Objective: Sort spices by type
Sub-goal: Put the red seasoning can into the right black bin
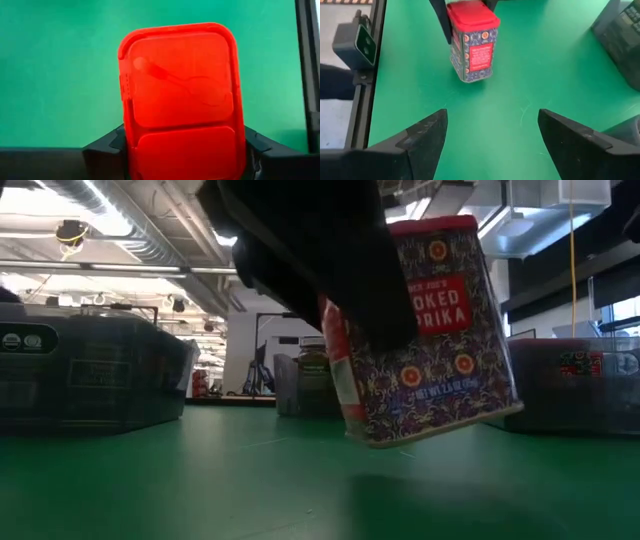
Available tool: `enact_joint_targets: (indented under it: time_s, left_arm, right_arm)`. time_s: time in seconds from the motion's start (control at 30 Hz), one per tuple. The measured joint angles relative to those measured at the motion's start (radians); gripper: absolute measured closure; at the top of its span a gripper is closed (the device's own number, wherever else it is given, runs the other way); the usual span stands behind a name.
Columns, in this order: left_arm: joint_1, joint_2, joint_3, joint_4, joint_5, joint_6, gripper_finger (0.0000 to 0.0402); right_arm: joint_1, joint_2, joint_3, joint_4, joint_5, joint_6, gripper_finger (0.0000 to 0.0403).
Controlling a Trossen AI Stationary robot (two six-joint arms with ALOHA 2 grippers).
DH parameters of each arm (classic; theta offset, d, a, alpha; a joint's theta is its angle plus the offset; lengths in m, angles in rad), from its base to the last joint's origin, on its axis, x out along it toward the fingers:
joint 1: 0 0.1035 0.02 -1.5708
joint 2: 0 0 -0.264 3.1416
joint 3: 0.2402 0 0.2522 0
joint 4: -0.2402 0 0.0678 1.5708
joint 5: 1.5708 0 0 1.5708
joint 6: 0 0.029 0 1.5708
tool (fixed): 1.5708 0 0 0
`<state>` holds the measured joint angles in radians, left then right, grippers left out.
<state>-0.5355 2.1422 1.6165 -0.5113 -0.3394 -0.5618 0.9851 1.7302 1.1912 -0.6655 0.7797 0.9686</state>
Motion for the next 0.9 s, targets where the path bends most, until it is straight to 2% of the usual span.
enact_joint_targets:
  time_s: [0.2, 0.43, 0.73, 0.9]
  left_arm:
    - [0.021, 0.0, 0.0, 0.0, 0.002, 0.069, 0.0202]
    - [0.02, 0.0, 0.0, 0.0, 0.003, 0.079, 0.0199]
    - [0.021, 0.0, 0.0, 0.0, 0.002, 0.077, 0.0125]
    - [0.02, -0.01, 0.0, -0.001, 0.008, 0.054, 0.0113]
  right_arm:
    - [0.003, 0.0, 0.0, -0.003, 0.024, 0.021, 0.0091]
    - [0.003, 0.0, 0.0, -0.016, 0.05, 0.021, 0.0091]
    - [0.003, 0.0, 0.0, -0.017, 0.051, 0.021, 0.0091]
    - [0.003, 0.0, 0.0, -0.017, 0.051, 0.021, 0.0091]
